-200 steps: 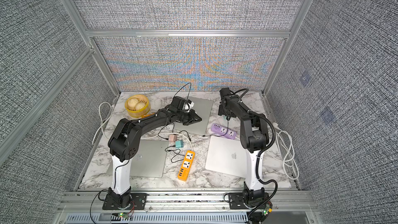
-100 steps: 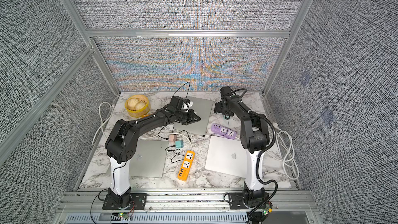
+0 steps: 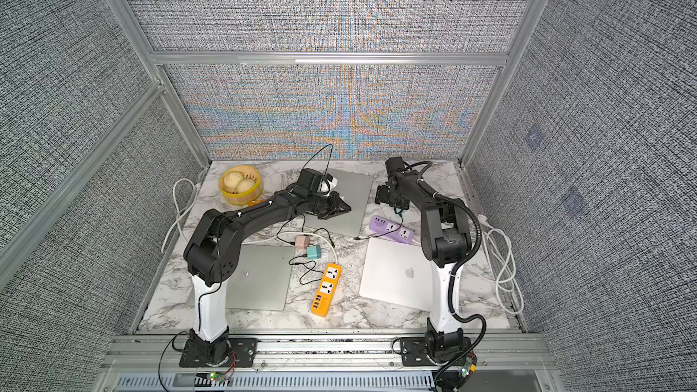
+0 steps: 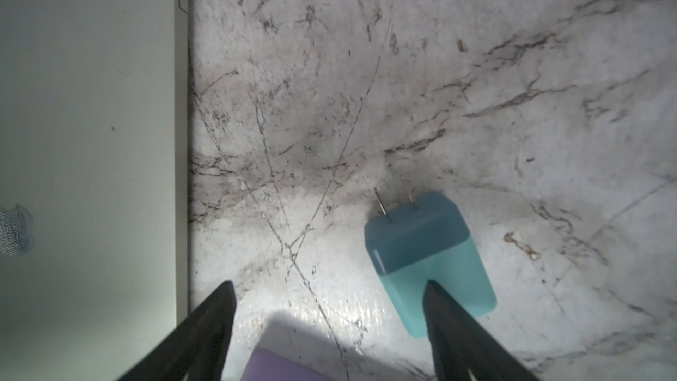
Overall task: Unplug the laptop charger
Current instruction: Place the plug at the center of the board.
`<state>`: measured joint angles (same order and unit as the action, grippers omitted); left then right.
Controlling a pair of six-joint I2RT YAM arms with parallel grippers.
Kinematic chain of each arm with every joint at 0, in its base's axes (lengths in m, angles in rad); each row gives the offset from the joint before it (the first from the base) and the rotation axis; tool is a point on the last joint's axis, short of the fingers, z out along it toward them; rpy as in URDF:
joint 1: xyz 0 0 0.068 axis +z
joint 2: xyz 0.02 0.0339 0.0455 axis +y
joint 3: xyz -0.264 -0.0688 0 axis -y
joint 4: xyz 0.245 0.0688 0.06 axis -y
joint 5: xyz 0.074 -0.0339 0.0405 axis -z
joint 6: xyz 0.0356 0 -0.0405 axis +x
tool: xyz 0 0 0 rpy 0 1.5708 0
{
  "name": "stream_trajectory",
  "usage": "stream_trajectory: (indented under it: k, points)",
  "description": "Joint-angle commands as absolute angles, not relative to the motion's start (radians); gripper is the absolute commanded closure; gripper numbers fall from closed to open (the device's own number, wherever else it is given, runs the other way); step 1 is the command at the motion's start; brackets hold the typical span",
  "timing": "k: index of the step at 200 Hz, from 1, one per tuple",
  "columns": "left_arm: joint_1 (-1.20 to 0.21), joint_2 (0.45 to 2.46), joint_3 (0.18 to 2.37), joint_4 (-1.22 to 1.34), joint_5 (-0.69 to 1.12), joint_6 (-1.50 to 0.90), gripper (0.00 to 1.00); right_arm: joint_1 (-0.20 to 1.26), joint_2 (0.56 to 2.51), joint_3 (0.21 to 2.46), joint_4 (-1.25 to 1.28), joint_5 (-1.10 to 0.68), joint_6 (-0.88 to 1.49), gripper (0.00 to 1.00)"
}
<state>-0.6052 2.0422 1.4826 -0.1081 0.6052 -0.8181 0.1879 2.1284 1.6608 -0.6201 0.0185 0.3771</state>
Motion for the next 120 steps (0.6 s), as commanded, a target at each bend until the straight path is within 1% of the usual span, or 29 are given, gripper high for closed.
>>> stream_trajectory:
  k: [1, 15, 31, 39, 48, 58, 65, 68, 69, 71, 72, 74, 97, 120]
  points:
    - [-0.603, 2.037, 1.48, -0.109, 0.608, -0.801, 0.85, 0.181, 2.141, 1.672, -0.642, 0.001, 0.382, 0.18]
    - [-0.603, 2.021, 1.476, -0.118, 0.603, -0.789, 0.85, 0.182, 2.123, 1.672, -0.638, 0.006, 0.369, 0.18]
    - [-0.601, 1.995, 1.476, -0.14, 0.589, -0.757, 0.84, 0.188, 2.046, 1.616, -0.587, 0.023, 0.351, 0.17]
    - [-0.598, 1.995, 1.476, -0.147, 0.582, -0.739, 0.8, 0.19, 1.993, 1.587, -0.565, 0.032, 0.338, 0.15]
    - [-0.597, 1.95, 1.473, -0.154, 0.568, -0.713, 0.73, 0.19, 1.936, 1.554, -0.547, 0.032, 0.321, 0.12]
    - [-0.594, 1.922, 1.47, -0.166, 0.551, -0.677, 0.53, 0.19, 1.864, 1.506, -0.52, 0.034, 0.304, 0.02]
    - [-0.593, 1.903, 1.47, -0.181, 0.538, -0.648, 0.35, 0.19, 1.815, 1.461, -0.493, 0.031, 0.292, 0.01]
    - [-0.592, 1.896, 1.47, -0.19, 0.531, -0.636, 0.24, 0.189, 1.789, 1.44, -0.48, 0.029, 0.285, 0.01]
    - [-0.591, 1.893, 1.47, -0.192, 0.528, -0.632, 0.22, 0.189, 1.779, 1.433, -0.475, 0.025, 0.283, 0.01]
    - [-0.59, 1.887, 1.47, -0.199, 0.523, -0.624, 0.07, 0.189, 1.763, 1.419, -0.465, 0.022, 0.279, 0.01]
    - [-0.589, 1.884, 1.47, -0.202, 0.52, -0.62, 0.04, 0.189, 1.754, 1.416, -0.459, 0.02, 0.277, 0.01]
    - [-0.588, 1.878, 1.47, -0.208, 0.515, -0.612, 0.01, 0.19, 1.74, 1.401, -0.449, 0.017, 0.273, 0.01]
    - [-0.574, 1.788, 1.43, -0.231, 0.42, -0.519, 0.0, 0.186, 1.555, 1.217, -0.314, 0.003, 0.233, 0.01]
    - [-0.546, 1.652, 1.293, -0.13, 0.267, -0.439, 0.0, 0.185, 1.402, 0.99, -0.101, 0.081, 0.201, 0.01]
